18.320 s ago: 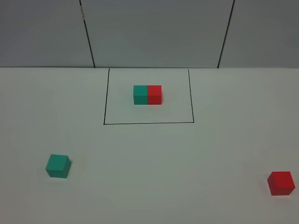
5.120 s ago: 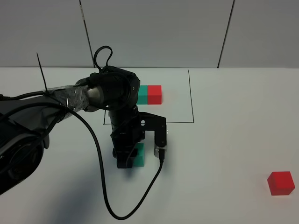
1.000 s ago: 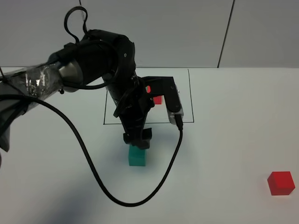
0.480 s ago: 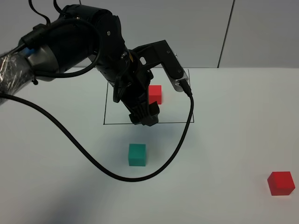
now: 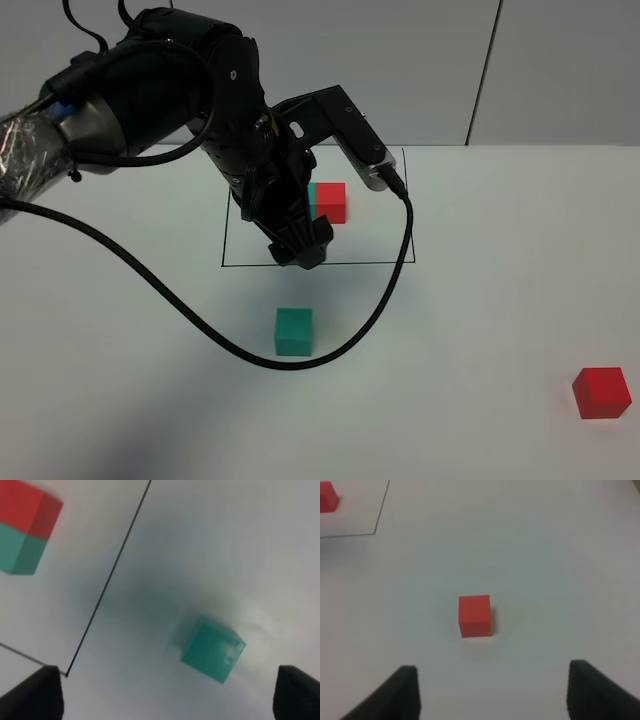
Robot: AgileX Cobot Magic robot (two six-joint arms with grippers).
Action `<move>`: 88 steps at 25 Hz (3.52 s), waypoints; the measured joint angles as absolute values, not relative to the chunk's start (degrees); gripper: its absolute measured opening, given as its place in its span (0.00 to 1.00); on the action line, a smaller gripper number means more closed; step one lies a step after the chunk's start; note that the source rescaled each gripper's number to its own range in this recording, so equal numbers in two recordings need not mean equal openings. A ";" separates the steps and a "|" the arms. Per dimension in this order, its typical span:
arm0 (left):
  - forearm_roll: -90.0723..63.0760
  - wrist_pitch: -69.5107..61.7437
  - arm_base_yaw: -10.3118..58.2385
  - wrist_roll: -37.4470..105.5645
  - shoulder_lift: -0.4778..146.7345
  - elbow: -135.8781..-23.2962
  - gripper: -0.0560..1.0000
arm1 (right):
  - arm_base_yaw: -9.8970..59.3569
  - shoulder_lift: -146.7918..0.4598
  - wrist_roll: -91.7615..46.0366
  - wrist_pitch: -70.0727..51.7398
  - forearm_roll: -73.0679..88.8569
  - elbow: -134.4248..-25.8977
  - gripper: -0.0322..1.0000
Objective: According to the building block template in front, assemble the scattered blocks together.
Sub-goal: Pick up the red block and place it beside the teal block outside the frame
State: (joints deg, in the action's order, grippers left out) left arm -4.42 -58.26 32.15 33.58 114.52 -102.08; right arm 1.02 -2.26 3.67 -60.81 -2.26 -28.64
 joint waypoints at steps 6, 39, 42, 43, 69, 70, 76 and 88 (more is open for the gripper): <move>0.00 -60.26 30.99 29.04 114.38 -102.08 0.99 | 1.02 -2.26 3.67 -60.81 -2.26 -28.64 0.59; 13.84 -37.87 29.88 10.22 76.92 -51.23 0.98 | 1.02 -2.26 3.67 -60.81 -2.26 -28.64 0.59; 13.73 -37.82 29.88 8.74 71.87 -48.35 0.98 | 1.02 -2.26 3.67 -60.81 -2.26 -28.64 0.59; 13.68 -37.88 29.88 8.08 70.11 -47.60 0.98 | 1.02 -2.26 3.67 -60.81 -2.26 -28.64 0.59; 9.48 -40.62 29.88 5.39 46.19 -38.76 0.95 | 1.02 -2.26 3.67 -60.81 -2.26 -28.64 0.59; 9.48 -40.70 29.88 5.39 45.15 -38.07 0.95 | 1.02 -2.26 3.67 -60.81 -2.26 -28.64 0.59; 9.48 -43.01 29.88 5.39 38.33 -34.05 0.93 | 1.02 -2.26 3.67 -60.81 -2.26 -28.64 0.59; 4.07 -53.78 29.30 4.01 29.90 -34.05 0.91 | 1.02 -2.26 3.67 -60.81 -2.26 -28.64 0.59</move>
State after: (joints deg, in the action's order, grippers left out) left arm 4.07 -53.78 29.30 4.01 29.90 -34.05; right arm 1.02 -2.26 3.67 -60.81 -2.26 -28.64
